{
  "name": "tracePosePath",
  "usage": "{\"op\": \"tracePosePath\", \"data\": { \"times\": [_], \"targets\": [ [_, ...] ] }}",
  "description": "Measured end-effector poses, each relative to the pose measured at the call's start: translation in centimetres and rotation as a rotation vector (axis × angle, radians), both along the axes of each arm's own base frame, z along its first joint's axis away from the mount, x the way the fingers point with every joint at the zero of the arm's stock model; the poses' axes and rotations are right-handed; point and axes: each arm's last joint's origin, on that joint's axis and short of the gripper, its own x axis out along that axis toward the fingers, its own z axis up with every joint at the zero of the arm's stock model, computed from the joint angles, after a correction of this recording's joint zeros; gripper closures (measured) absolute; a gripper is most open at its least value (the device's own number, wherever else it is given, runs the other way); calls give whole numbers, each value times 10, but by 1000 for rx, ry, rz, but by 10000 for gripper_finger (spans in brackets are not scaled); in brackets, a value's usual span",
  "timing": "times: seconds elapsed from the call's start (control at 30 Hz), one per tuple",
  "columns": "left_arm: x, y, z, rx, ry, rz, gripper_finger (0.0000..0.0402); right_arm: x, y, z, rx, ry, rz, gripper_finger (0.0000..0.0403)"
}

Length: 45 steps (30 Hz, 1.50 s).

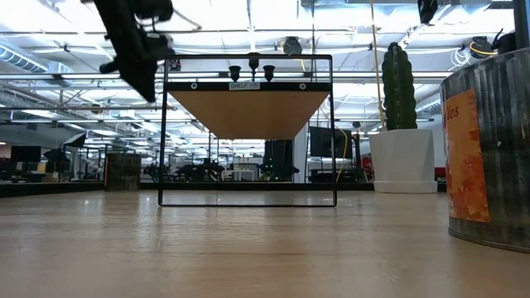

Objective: Pick & Place candle stick holders
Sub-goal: Put the top orange scented candle on the shelf

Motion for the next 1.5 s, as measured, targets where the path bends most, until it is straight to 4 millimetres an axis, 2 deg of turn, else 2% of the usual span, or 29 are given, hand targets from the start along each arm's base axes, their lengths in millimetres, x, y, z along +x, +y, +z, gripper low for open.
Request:
{"op": "tracePosePath", "data": {
  "times": [0.23, 0.43, 0.93, 1.27, 1.37, 1.5],
  "targets": [
    [-19, 48, -19, -147, -18, 213, 371, 0, 0, 0, 1, 0, 0, 403],
    [-36, 68, -24, -163, -8, 330, 371, 0, 0, 0, 9, -1, 1, 403],
    [-39, 71, -24, -193, -64, 379, 371, 0, 0, 0, 6, 0, 1, 403],
    [-36, 69, -24, -262, -103, 202, 370, 0, 0, 0, 5, 1, 0, 403],
    [-35, 69, -24, -258, -96, 187, 353, 0, 0, 0, 5, 1, 1, 403],
    [-34, 70, -24, -235, -89, 161, 296, 0, 0, 0, 4, 1, 3, 403]
  ]
}}
